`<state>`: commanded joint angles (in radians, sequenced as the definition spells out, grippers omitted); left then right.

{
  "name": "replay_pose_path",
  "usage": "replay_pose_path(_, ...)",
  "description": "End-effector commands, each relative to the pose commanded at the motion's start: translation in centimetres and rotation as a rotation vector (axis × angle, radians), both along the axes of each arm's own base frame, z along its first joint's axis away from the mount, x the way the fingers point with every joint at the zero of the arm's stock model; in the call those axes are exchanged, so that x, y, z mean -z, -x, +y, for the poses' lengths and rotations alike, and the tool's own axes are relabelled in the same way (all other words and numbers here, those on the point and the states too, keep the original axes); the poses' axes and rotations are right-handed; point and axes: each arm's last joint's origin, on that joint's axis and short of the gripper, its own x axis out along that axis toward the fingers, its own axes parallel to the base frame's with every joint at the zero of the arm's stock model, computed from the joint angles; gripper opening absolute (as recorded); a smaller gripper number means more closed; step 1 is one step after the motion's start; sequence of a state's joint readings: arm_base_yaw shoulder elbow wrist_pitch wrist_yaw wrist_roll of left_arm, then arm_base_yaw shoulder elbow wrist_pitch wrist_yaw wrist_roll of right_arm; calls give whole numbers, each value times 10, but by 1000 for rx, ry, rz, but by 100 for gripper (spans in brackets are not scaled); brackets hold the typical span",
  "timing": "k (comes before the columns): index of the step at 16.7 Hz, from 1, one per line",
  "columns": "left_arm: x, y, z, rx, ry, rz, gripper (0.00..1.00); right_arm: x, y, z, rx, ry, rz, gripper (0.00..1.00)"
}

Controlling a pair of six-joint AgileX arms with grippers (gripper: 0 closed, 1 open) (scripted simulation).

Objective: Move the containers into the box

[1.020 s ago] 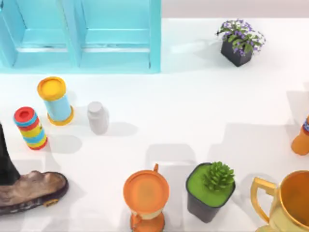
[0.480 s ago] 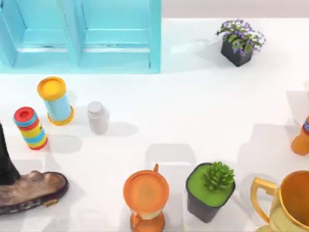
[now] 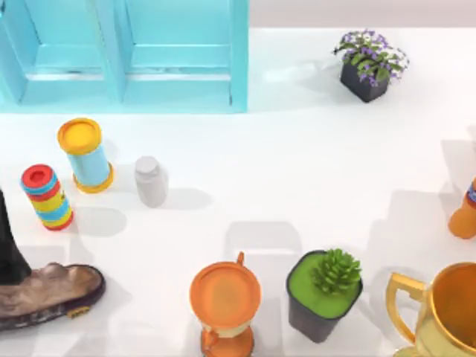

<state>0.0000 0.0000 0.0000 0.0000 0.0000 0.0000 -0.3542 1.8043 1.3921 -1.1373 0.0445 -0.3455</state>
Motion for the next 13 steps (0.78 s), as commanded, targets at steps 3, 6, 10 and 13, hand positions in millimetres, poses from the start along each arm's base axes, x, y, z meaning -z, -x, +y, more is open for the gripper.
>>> replay_pose_path(3, 0, 0, 0, 0, 0, 0, 100, 0, 0, 0, 0, 0, 0, 75)
replay_pose_path(6, 0, 0, 0, 0, 0, 0, 100, 0, 0, 0, 0, 0, 0, 98)
replay_pose_path(10, 0, 0, 0, 0, 0, 0, 100, 0, 0, 0, 0, 0, 0, 100)
replay_pose_path(13, 0, 0, 0, 0, 0, 0, 100, 0, 0, 0, 0, 0, 0, 100)
